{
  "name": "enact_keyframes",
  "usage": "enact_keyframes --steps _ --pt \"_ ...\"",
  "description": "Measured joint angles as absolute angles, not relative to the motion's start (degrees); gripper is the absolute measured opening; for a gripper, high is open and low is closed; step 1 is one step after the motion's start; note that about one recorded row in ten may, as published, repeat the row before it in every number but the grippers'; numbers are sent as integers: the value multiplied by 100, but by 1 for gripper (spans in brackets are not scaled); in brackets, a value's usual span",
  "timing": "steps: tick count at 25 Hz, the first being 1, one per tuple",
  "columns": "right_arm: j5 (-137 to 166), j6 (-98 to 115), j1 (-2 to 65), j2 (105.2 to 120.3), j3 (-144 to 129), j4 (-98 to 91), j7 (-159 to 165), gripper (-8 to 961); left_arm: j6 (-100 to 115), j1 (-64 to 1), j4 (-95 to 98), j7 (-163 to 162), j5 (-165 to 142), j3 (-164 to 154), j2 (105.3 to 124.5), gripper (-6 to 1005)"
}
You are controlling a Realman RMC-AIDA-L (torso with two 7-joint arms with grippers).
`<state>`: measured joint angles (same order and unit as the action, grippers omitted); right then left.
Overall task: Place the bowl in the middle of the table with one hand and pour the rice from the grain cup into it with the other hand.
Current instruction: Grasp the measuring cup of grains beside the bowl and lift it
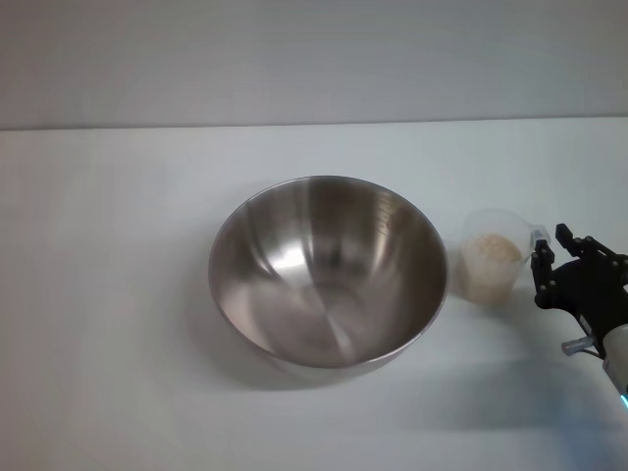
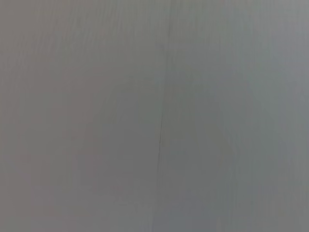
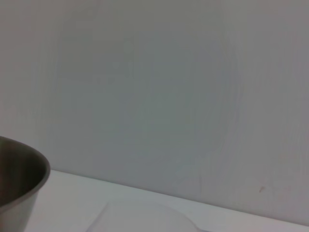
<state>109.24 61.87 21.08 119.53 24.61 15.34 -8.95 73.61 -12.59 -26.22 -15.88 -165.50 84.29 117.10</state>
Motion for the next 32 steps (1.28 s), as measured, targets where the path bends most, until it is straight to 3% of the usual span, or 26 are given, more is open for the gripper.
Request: enact_keyframes --steps 24,32 --pt "10994 6210 2134 11953 2416 1460 -902 31 7505 -1206 -2610 -1626 -16550 8428 11758 452" --pt "10944 6636 2045 11958 2543 1424 -880 19 7506 -1204 -2610 -1619 -16550 8428 11768 452"
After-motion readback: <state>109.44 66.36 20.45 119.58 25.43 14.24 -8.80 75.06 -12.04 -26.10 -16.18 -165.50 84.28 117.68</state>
